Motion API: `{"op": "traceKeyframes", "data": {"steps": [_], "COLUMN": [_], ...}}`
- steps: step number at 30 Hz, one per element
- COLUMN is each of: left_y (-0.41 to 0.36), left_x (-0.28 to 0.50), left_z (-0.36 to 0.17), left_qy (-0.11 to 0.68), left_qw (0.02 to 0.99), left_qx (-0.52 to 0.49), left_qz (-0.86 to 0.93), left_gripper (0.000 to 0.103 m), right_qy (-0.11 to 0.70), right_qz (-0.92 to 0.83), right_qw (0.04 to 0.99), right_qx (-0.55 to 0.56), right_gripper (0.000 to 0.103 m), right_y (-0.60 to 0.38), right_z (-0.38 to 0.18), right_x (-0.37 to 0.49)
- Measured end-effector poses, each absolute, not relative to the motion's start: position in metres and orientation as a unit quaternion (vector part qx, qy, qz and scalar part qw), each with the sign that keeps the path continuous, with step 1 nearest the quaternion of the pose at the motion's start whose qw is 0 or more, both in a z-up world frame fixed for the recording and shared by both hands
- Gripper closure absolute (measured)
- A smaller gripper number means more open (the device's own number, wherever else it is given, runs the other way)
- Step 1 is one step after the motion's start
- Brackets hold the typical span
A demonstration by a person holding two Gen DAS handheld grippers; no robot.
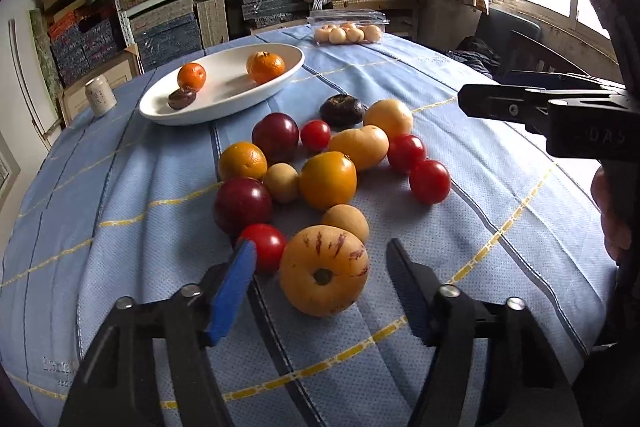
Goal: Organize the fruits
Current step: 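Grasp the striped yellow fruit with the left tool while the right tool grasps a pale yellow fruit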
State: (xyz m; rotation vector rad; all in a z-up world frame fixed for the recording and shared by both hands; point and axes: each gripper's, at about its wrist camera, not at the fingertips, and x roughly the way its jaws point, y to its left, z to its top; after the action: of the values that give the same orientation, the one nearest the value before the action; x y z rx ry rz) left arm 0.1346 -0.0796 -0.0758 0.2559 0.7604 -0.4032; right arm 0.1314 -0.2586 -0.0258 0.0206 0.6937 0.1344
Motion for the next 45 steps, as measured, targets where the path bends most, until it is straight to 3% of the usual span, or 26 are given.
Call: {"op": "traceKeyframes", "data": {"steps": [1, 13, 15, 21, 28, 34, 41, 45], "left_y": [-0.078, -0.082, -0.079, -0.062, -0.038, -0.014, -0.014, -0.012], "left_x": [0.135, 0.124, 0.127, 0.133, 0.128, 0.146, 0.146, 0.148], "left_z": [-0.075, -0.079, -0.079, -0.076, -0.05, -0.052, -0.055, -0.057], "left_qy": [0.367, 0.37, 0.372, 0.377, 0.329, 0.33, 0.328, 0.332], "left_qw": [0.902, 0.897, 0.898, 0.902, 0.928, 0.935, 0.934, 0.932], "left_qx": [0.12, 0.142, 0.132, 0.081, 0.053, 0.026, 0.028, 0.02], "left_qz": [-0.194, -0.196, -0.193, -0.196, -0.168, -0.131, -0.137, -0.143], "left_gripper": [0.049, 0.05, 0.057, 0.058, 0.057, 0.057, 0.057, 0.057], "right_qy": [0.34, 0.337, 0.337, 0.343, 0.361, 0.383, 0.408, 0.434], "right_qz": [0.065, 0.07, 0.07, 0.069, 0.077, 0.082, 0.077, 0.079], "right_qw": [0.938, 0.939, 0.939, 0.936, 0.929, 0.92, 0.91, 0.897], "right_qx": [0.014, 0.027, 0.028, 0.028, 0.023, 0.001, 0.004, 0.017], "right_gripper": [0.008, 0.008, 0.008, 0.008, 0.008, 0.028, 0.029, 0.036], "right_y": [-0.26, -0.263, -0.264, -0.264, -0.26, -0.241, -0.225, -0.224], "right_z": [-0.026, -0.021, -0.021, -0.023, -0.031, -0.042, -0.054, -0.063], "right_x": [0.131, 0.127, 0.128, 0.127, 0.142, 0.176, 0.215, 0.231]}}
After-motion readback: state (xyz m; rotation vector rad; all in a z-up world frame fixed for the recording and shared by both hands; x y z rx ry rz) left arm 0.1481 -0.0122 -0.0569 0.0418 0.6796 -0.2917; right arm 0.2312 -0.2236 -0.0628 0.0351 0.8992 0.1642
